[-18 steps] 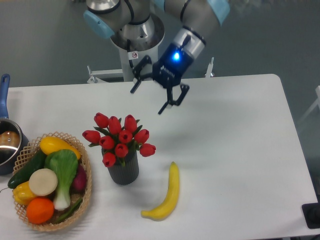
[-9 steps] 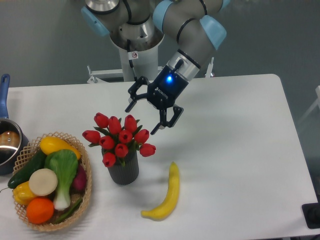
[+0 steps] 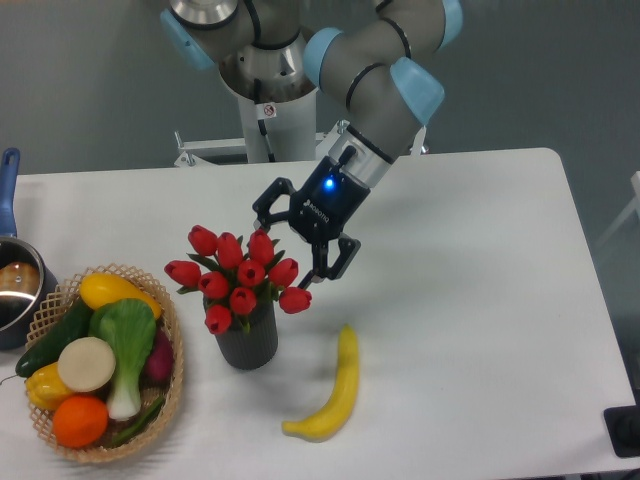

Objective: Pick up the flowers from the vase
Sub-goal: 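Lower the gripper around the tulip stems and close it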

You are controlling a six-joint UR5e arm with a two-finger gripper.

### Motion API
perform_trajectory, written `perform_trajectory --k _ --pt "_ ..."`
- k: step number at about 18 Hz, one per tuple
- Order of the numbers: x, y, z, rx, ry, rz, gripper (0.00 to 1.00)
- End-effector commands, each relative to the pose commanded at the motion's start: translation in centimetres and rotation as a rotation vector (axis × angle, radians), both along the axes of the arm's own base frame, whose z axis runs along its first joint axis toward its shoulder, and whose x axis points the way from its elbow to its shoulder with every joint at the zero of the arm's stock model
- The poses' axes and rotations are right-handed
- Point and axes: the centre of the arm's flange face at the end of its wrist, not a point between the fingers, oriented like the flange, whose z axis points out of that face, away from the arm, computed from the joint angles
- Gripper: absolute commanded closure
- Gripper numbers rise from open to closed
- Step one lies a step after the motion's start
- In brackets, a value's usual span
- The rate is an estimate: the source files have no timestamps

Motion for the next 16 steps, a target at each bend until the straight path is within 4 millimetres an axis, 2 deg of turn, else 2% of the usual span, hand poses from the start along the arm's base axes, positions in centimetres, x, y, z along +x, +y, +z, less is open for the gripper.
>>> perform_trajectory --k 10,16 --pt "1.0 1.3 -0.7 -0.003 -0.008 -0.032 0.0" --pt "1.1 1.6 -0.4 0.003 -0.026 -0.026 0.0"
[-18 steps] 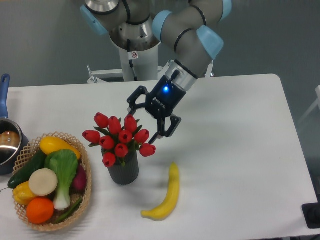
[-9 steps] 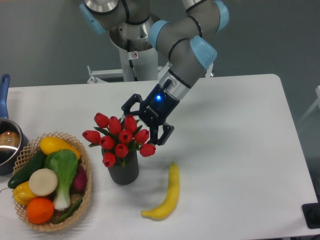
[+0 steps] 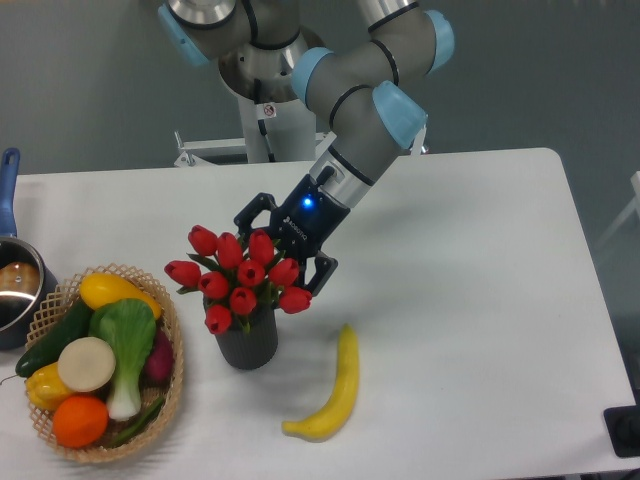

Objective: Pick up the flowers from the vase
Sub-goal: 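Lower the gripper around the tulip stems and close it, then tilt the gripped tulip bunch sideways over the vase rim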

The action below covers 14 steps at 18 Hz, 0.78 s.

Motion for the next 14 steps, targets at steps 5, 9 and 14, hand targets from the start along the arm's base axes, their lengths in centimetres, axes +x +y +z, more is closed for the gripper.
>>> perform_trajectory --k 5,9,14 --pt "0.9 1.0 -0.1 -0.002 -0.011 -0.021 0.0" --pt "0.6 1.3 -0.1 0.001 -0.009 -0.022 0.0" --pt "0.2 1.6 0.3 0.01 -0.005 -0.024 0.3"
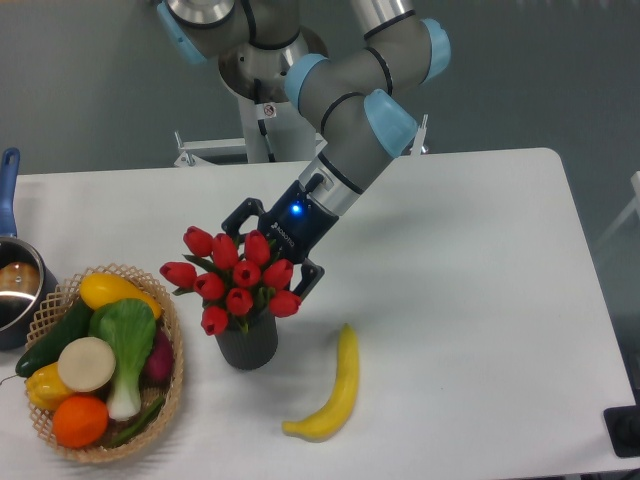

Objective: Pick up the flowers from the vase
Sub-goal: 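Tilt the gripped tulip bunch sideways over the vase rim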

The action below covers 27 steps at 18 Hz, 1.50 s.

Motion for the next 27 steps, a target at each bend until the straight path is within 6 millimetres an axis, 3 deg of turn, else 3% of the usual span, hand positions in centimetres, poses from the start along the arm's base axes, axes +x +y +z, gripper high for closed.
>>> perform_trajectory --k 7,16,27 --pt "0.0 -0.1 0.0 0.001 -0.004 0.002 0.49" --pt "-0.1 -0.2 0.1 0.015 -0.013 0.004 0.56" --pt "-0.2 -0.7 1.9 0.08 -0.043 0.015 0.6"
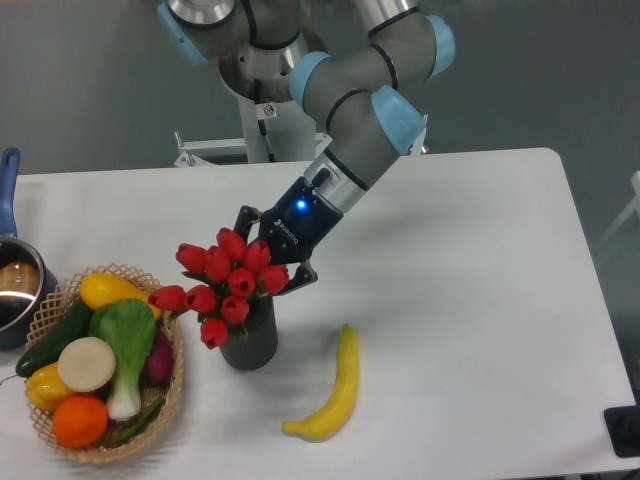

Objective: Pick up the flowers from the vase
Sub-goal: 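Tilt the gripped tulip bunch sideways over the vase rim, then lift the tulip bunch upward out of the black vase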

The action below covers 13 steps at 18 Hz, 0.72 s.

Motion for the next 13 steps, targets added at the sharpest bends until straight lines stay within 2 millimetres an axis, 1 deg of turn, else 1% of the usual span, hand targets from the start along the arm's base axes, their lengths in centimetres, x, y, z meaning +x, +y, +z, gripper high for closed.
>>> perform_trajectory --k 4,6,7,9,13 --pt "-0.4 -1.0 2.2 0.035 0.001 0.028 0.6" --pt "-0.5 -1.3 4.2 0.063 -0.042 0.054 0.6" --pt "-0.5 -1.4 4.7 0.072 -0.053 0.06 0.6" --pt "-0.4 -1.5 6.0 0.096 -0.054 0.061 0.6" --pt "-1.0 -1.4 9.4 0.131 -0.104 0.088 0.6"
